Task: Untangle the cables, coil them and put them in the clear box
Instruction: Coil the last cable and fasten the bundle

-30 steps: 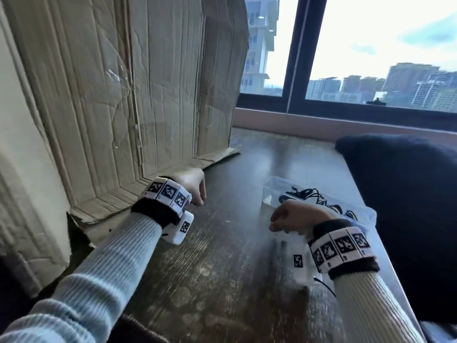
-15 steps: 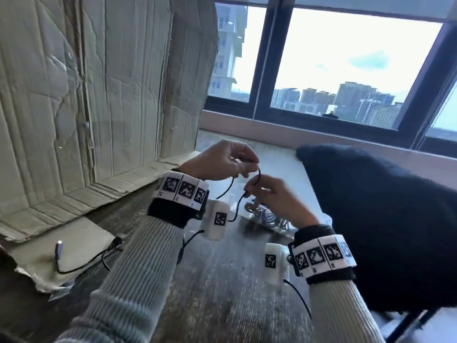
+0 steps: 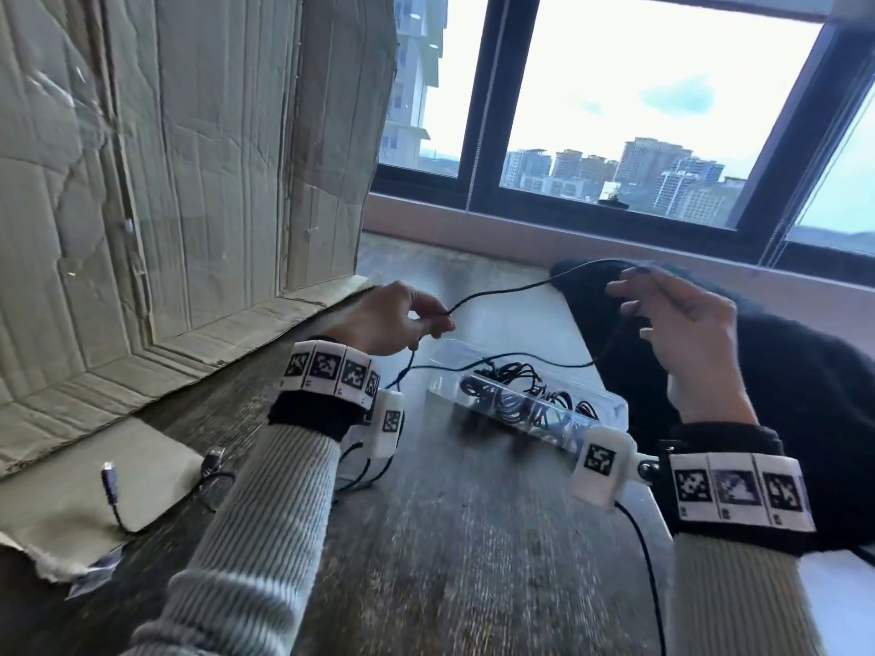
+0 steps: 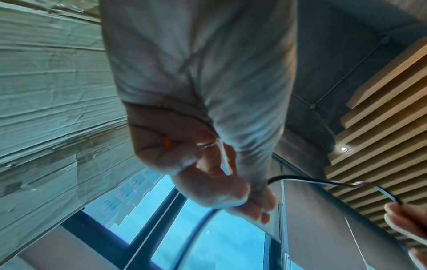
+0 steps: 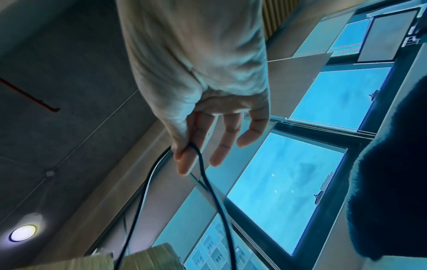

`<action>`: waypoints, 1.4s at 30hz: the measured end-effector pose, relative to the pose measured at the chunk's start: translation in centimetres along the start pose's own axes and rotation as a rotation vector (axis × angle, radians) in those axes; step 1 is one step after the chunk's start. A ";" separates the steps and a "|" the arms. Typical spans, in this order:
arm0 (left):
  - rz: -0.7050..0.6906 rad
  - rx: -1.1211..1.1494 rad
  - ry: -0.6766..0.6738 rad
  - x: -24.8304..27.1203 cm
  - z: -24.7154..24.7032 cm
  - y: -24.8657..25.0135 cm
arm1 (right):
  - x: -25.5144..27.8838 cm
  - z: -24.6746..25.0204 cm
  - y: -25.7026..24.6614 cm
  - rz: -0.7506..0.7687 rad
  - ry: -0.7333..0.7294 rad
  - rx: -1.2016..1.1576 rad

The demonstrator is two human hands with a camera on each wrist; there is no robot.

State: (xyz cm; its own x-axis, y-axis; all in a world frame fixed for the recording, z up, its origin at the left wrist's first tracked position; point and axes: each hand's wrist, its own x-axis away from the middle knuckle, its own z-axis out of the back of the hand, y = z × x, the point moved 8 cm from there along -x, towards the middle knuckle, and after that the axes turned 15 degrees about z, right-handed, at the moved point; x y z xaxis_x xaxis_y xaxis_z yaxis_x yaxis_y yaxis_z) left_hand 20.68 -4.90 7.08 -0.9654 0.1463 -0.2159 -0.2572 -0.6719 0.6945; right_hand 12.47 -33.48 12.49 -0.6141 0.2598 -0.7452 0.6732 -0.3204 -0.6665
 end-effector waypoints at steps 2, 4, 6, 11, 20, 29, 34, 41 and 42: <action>0.043 -0.035 -0.016 0.0 -0.8 -0.8 | 0.1 1.4 0.4 -0.094 0.118 -0.102; 0.064 -0.028 -0.038 0.0 -1.7 -1.1 | 0.2 1.6 1.3 -0.188 0.194 -0.302; 0.072 -0.035 -0.044 -0.2 -2.6 -1.1 | 0.1 0.6 2.2 -0.250 0.218 -0.543; 0.099 -0.148 -0.053 -0.6 -4.4 -0.8 | -0.1 -1.5 2.6 -0.302 0.260 -1.010; 0.019 -0.061 0.149 -1.0 -2.0 0.1 | -0.2 1.4 0.0 -0.067 0.059 0.022; -0.244 0.349 0.180 2.1 -1.6 8.2 | 2.5 -6.5 -0.5 0.036 -0.569 0.187; -0.223 0.334 0.202 1.8 -1.5 7.3 | 3.5 -6.1 -1.7 -0.133 -0.665 0.068; -0.171 0.397 0.113 1.7 -2.5 7.5 | 2.9 -6.6 -1.7 0.008 -0.619 0.170; -0.167 0.411 0.063 1.6 -2.7 7.5 | 2.1 -5.5 -1.5 0.022 -0.506 0.178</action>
State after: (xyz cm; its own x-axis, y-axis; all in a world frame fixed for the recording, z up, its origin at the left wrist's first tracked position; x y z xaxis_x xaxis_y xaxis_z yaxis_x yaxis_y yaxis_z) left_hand 17.30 -11.65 10.03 -0.9078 0.1756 -0.3809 -0.4177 -0.2966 0.8588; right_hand 12.45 -27.44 11.77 -0.7524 -0.2065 -0.6255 0.6345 -0.4821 -0.6041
